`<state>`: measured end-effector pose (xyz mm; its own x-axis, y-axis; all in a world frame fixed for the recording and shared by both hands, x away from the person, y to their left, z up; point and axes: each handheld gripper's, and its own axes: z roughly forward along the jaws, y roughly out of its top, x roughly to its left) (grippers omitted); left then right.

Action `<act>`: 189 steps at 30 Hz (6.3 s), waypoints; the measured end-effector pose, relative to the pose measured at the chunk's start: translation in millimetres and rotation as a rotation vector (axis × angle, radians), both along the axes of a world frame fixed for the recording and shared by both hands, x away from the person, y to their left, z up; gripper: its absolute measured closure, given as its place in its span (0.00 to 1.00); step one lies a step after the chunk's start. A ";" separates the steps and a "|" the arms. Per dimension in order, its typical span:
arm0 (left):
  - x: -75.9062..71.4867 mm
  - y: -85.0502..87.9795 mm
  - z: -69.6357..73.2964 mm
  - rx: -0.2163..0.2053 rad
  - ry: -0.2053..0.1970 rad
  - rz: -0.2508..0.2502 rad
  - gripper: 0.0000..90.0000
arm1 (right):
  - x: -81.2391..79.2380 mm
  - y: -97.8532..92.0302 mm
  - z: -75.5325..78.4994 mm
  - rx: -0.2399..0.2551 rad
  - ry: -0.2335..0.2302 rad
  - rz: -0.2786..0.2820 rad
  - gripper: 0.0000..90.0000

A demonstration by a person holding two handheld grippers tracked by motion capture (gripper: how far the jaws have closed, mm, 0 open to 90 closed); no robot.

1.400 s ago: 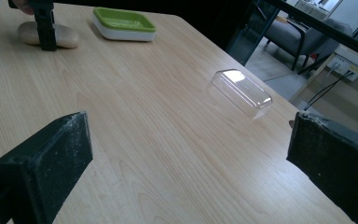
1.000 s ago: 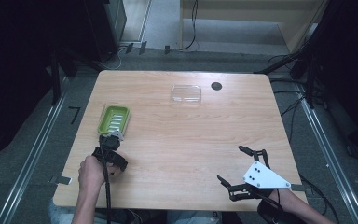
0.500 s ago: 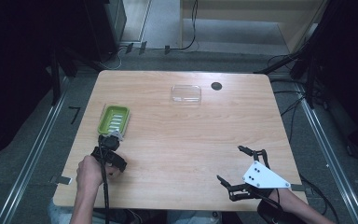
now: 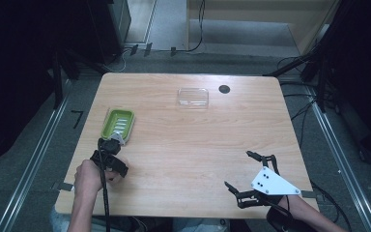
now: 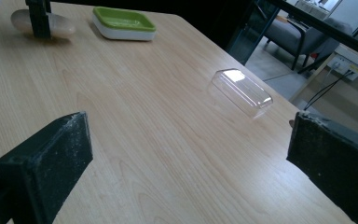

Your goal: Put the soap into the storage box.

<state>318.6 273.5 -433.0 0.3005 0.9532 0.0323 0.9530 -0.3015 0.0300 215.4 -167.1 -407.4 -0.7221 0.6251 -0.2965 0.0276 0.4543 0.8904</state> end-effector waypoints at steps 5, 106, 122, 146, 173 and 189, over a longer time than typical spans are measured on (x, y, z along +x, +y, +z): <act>2.7 2.0 3.5 -0.010 -0.004 0.003 0.37 | 0.0 0.1 -0.1 0.000 0.002 -0.001 0.00; 76.6 -16.2 55.3 0.005 -0.008 -0.074 0.37 | 0.5 -0.8 -0.2 0.007 0.004 -0.002 0.00; 91.0 -15.1 64.0 0.005 -0.014 -0.068 0.37 | 0.5 -0.9 -0.2 0.008 0.003 -0.001 0.00; 113.9 -12.4 74.8 -0.013 -0.040 -0.053 0.37 | 0.4 -1.1 -0.3 0.011 0.001 -0.002 0.00; 140.2 6.8 47.9 -0.014 -0.044 0.043 0.37 | 0.9 -1.0 -0.4 0.007 0.004 0.002 0.00; 149.0 19.0 29.5 -0.012 -0.042 0.087 0.37 | 0.9 -1.0 -0.5 0.008 0.004 0.001 0.00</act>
<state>467.6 292.5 -403.5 0.2149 0.9761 0.0317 0.9735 -0.2167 0.0731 216.4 -168.1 -407.9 -0.7240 0.6268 -0.2881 0.0311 0.4469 0.8940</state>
